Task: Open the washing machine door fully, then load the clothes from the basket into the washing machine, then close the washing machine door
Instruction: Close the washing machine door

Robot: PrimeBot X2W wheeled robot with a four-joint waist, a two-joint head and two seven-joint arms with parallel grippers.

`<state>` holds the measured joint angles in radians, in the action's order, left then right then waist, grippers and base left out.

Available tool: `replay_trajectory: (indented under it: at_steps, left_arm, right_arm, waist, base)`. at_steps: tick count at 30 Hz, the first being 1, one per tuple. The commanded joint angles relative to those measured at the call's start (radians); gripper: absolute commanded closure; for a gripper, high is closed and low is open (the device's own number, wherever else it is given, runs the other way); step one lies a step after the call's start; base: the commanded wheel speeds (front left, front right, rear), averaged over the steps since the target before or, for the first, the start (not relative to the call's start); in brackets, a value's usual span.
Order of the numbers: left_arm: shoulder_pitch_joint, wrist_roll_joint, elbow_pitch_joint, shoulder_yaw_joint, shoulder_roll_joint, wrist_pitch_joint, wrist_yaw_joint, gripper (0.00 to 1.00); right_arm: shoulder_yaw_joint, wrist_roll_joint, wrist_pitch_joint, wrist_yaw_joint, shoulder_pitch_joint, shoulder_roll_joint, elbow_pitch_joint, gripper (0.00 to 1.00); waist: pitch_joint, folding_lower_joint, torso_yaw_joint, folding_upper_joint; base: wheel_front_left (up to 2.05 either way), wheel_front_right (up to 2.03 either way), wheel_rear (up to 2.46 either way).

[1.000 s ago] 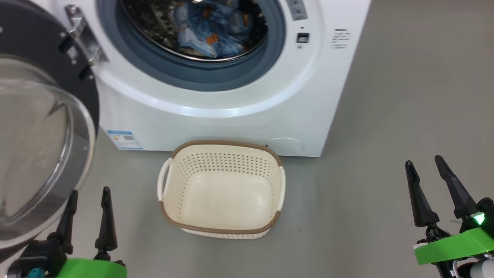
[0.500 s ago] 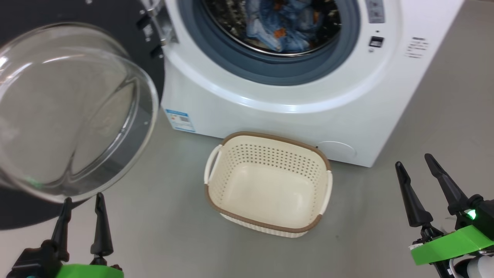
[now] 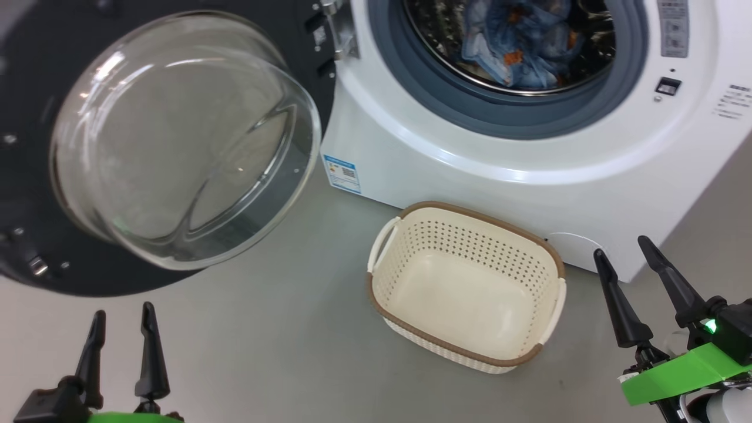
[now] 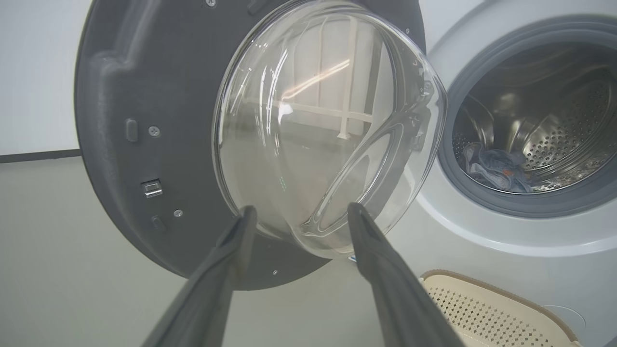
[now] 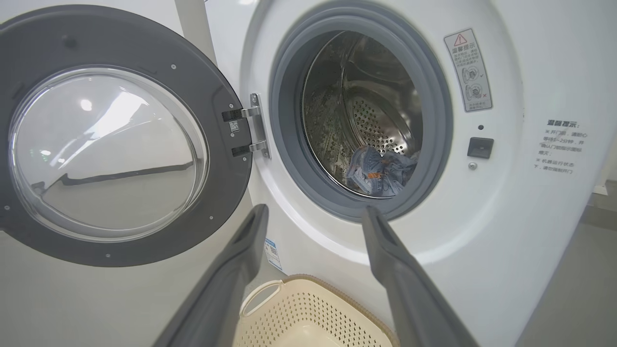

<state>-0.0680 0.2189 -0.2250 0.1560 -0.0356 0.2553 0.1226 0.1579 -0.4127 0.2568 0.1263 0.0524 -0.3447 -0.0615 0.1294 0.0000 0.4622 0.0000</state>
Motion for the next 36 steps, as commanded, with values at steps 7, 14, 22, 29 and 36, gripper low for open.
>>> replay_trajectory:
  at_steps: [7,14,22,29,36]
  left_arm:
    - [0.015,0.013,0.047,0.034,-0.015,0.006,-0.014,0.0]
    - [0.041,0.023,0.076,0.056,-0.015,0.006,-0.027,0.0]
    - [0.064,0.031,0.103,0.067,-0.015,0.006,-0.038,0.0]
    - [0.058,0.04,0.113,0.072,-0.015,0.006,-0.036,0.36]
    - [-0.002,0.069,0.152,0.134,-0.027,0.006,-0.006,1.0]
  right_arm:
    - [0.026,-0.001,0.005,0.004,0.018,-0.023,0.016,0.0]
    - [0.055,-0.005,0.005,0.004,0.038,-0.024,0.007,0.0]
    - [0.08,-0.013,0.005,0.004,0.053,-0.026,-0.005,0.0]
    - [0.083,-0.017,0.005,0.004,0.052,-0.025,-0.007,0.0]
    - [0.072,-0.015,0.005,0.004,0.034,-0.016,-0.003,0.0]
  waist:
    - [-0.013,0.0,0.066,0.0]
    - [-0.012,0.0,0.072,0.0]
    - [-0.015,0.0,0.074,0.0]
    - [-0.021,0.0,0.071,0.0]
    - [-0.024,0.0,0.069,0.0]
  base:
    - [0.0,0.0,0.0]
    - [0.0,0.0,0.0]
    - [0.0,0.0,0.0]
    - [0.0,0.0,0.0]
    - [0.0,0.0,0.0]
